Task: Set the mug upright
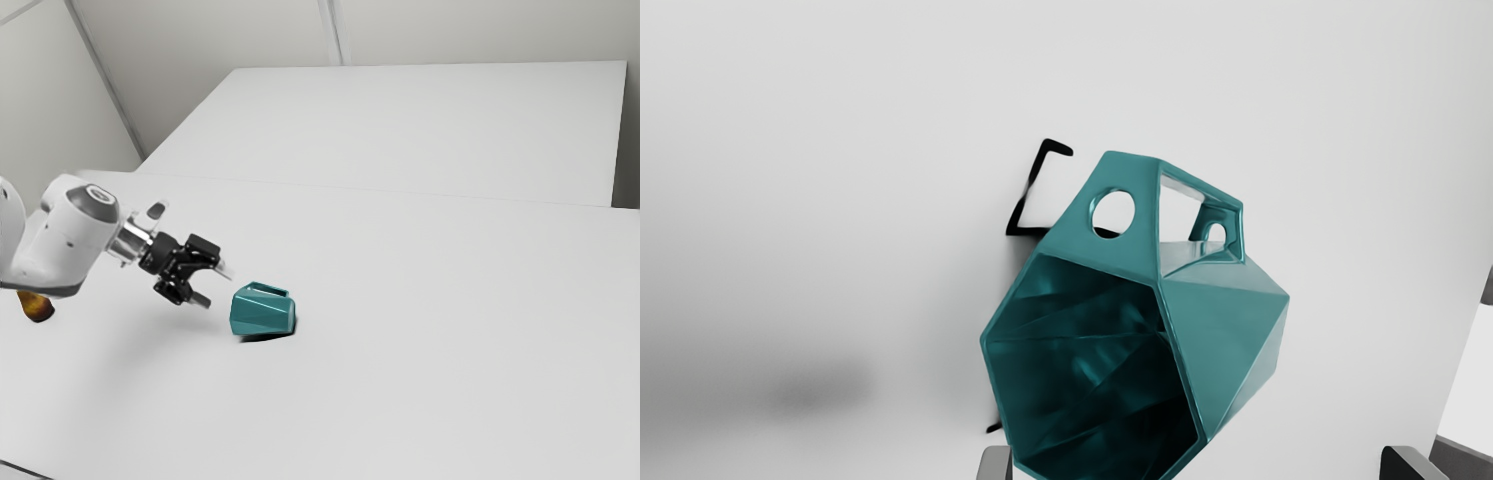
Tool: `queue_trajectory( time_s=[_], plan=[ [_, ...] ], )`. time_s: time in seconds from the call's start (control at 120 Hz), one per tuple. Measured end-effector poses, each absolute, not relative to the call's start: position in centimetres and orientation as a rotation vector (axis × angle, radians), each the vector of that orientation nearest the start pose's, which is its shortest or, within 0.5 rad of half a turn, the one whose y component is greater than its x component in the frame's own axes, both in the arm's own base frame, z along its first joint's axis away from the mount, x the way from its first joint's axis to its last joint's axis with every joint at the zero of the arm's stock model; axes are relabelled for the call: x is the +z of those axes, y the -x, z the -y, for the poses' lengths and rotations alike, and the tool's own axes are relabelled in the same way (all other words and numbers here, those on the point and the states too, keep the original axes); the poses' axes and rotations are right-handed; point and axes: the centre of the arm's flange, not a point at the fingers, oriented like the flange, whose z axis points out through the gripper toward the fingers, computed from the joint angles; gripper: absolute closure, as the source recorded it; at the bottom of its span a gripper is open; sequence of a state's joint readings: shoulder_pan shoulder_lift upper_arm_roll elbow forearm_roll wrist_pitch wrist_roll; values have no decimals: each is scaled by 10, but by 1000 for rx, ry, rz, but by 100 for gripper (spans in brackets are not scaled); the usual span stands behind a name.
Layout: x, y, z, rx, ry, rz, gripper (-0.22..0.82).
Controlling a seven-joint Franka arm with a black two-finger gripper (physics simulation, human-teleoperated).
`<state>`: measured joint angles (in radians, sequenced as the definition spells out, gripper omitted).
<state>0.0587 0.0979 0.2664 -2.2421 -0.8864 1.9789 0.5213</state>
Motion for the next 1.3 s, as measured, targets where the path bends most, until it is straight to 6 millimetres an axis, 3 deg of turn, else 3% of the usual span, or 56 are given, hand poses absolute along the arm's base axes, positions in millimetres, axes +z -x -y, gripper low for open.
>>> queue_trajectory(
  time_s=[0.167, 0.5, 0.575, 0.717, 0.8, 0.975, 1.3],
  plan=[
    [301, -495, -107, 1, -2281, -390, 0],
    [292, -504, -77, 25, -2252, -317, 1],
    [288, -504, -76, 30, -2250, -314, 12],
    [288, -505, -76, 45, -2250, -304, 45],
    [288, -505, -76, 51, -2251, -298, 58],
    [289, -507, -71, 62, -2252, -279, 68],
    [304, -513, -57, 101, -2240, -240, 76]
  ],
)
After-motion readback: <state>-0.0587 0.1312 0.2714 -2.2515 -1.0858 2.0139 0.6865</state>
